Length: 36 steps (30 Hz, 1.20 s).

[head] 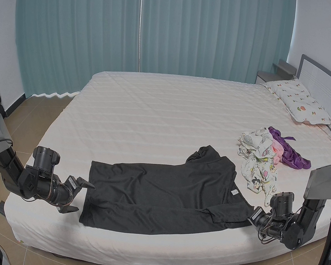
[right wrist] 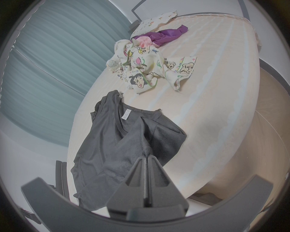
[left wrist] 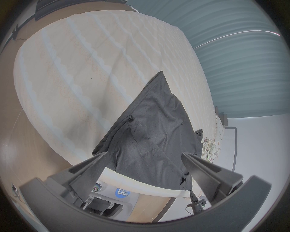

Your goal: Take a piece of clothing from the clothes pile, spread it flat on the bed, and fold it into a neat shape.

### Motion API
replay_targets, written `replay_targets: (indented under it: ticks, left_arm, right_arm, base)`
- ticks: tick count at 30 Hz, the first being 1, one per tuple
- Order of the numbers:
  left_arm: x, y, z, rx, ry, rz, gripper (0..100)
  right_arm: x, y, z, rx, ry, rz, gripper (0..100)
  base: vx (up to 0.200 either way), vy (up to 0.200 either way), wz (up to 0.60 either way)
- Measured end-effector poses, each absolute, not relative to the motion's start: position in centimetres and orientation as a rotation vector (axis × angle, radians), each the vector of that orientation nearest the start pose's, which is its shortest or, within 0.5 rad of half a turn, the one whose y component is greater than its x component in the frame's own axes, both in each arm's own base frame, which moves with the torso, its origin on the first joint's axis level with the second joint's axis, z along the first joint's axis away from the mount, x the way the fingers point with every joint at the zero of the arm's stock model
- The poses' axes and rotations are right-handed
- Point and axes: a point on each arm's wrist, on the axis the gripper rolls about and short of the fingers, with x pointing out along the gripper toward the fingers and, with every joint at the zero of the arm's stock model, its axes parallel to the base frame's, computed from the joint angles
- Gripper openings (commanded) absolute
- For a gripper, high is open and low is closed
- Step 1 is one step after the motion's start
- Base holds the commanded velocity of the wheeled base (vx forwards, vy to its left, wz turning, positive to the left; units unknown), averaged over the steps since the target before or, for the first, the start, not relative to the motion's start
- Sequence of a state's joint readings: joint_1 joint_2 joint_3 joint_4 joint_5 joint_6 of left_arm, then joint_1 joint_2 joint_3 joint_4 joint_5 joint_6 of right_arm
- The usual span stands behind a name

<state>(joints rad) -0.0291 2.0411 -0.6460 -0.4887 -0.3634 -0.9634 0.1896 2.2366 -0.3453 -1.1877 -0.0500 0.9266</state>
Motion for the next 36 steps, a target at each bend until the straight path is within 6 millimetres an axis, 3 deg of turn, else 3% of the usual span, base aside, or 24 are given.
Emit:
replay_targets:
  ticks: [11, 23, 24, 36]
  left_arm:
    - [30.3, -1.7, 2.9, -1.034, 1.015, 0.097, 100]
    - [30.3, -1.7, 2.9, -1.035, 1.015, 0.097, 100]
    - [30.3, -1.7, 2.9, -1.035, 1.015, 0.098, 100]
    - [30.2, -1.7, 2.9, -1.025, 1.012, 0.104, 100]
  right_arm:
    - [26.4, 4.9, 0.8, 0.816, 0.724, -0.168, 0]
    - [26.0, 4.3, 0.9, 0.821, 0.773, -0.202, 0]
    - [26.0, 4.2, 0.9, 0.827, 0.78, -0.198, 100]
    - [26.2, 4.3, -0.5, 0.727, 0.821, -0.169, 100]
  base:
    - [0.0, 0.0, 0.0]
    - [0.0, 0.0, 0.0]
    - [0.0, 0.0, 0.0]
    - [0.0, 0.0, 0.0]
